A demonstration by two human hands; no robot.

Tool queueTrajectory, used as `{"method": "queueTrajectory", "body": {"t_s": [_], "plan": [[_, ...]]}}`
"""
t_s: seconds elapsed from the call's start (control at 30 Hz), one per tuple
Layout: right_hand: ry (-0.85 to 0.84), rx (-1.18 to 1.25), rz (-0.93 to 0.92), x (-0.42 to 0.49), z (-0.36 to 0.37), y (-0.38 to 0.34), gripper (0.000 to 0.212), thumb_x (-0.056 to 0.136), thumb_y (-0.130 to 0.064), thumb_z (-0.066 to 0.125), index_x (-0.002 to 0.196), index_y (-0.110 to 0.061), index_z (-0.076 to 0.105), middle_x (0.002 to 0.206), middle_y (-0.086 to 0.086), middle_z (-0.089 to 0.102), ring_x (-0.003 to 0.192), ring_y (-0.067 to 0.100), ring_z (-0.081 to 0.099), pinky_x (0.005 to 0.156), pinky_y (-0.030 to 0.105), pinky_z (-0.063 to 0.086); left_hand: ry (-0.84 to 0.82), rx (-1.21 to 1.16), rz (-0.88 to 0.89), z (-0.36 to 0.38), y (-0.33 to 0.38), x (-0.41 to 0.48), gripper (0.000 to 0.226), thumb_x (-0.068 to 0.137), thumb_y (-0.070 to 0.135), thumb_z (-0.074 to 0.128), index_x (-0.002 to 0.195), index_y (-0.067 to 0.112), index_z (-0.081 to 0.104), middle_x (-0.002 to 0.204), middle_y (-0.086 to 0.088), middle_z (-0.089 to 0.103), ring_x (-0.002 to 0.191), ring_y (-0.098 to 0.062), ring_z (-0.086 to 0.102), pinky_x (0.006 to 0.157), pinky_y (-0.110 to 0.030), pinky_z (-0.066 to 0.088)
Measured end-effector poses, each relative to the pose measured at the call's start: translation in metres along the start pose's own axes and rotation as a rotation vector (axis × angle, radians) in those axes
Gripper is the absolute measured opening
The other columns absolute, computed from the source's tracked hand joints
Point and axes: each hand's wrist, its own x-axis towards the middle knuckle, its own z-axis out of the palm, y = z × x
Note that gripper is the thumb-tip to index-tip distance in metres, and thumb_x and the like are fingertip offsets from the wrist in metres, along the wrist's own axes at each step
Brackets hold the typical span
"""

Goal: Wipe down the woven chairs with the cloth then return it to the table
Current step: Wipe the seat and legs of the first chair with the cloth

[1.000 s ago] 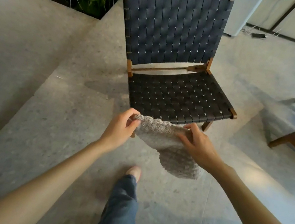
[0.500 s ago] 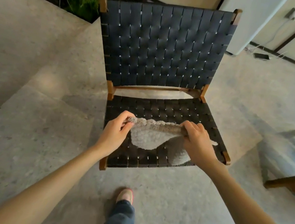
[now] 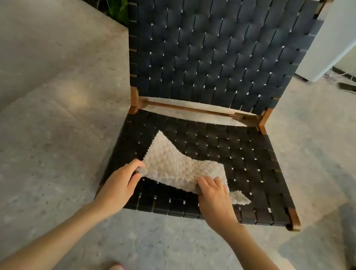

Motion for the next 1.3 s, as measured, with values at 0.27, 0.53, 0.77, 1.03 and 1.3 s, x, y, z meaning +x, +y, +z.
{"method": "queueTrajectory", "body": {"t_s": [0.27,0.53,0.77,1.03,1.3], "plan": [[0.167,-0.045,-0.052,0.027,0.103,0.049,0.027,0.087,-0.038,0.066,0.082,-0.016,0.052,0.064,-0.008,0.048,0.059,0.018,0.044,0.069,0.035,0.042,0.027,-0.026,0.001,0.094,-0.084,0.026,0.014,0.100,0.021,0.042,0.111,0.016,0.049,0.054,0.008,0.040,0.044,-0.002,0.044,0.040,-0.018,0.031],[0.471,-0.146,-0.068,0.103,0.111,0.094,0.060,0.074,-0.072,0.045,0.094,-0.018,0.060,0.082,-0.006,0.052,0.083,0.020,0.052,0.073,0.032,0.023,0.274,0.113,0.068,0.125,-0.109,0.103,0.019,0.100,0.026,0.041,0.113,0.016,0.052,0.067,0.009,0.048,0.053,-0.005,0.047,0.045,-0.016,0.027],[0.159,-0.442,0.040,0.130,0.145,0.113,0.067,0.087,-0.071,0.031,0.146,-0.040,0.025,0.142,0.003,0.035,0.124,0.028,0.031,0.101,0.044,0.028,0.366,0.257,0.048,0.148,-0.133,0.119,0.026,0.098,0.029,0.046,0.121,0.018,0.055,0.080,0.007,0.056,0.065,-0.005,0.047,0.047,-0.019,0.026],[0.301,0.077,0.600,0.069,0.142,0.099,0.068,0.091,-0.058,0.045,0.129,-0.003,0.037,0.132,0.022,0.047,0.122,0.040,0.041,0.097,0.047,0.035,0.156,-0.093,-0.086,0.137,-0.128,0.110,0.062,0.090,0.042,0.059,0.141,0.017,0.034,0.120,-0.003,0.060,0.111,-0.018,0.057,0.081,-0.024,0.040],[0.180,-0.154,0.680,0.054,0.138,0.090,0.067,0.095,-0.062,0.032,0.123,-0.003,0.045,0.126,0.016,0.056,0.117,0.034,0.053,0.093,0.040,0.043,0.175,-0.062,-0.006,0.139,-0.127,0.083,0.060,0.089,0.018,0.063,0.143,0.018,0.036,0.139,-0.008,0.045,0.122,-0.018,0.049,0.096,-0.024,0.040]]}}
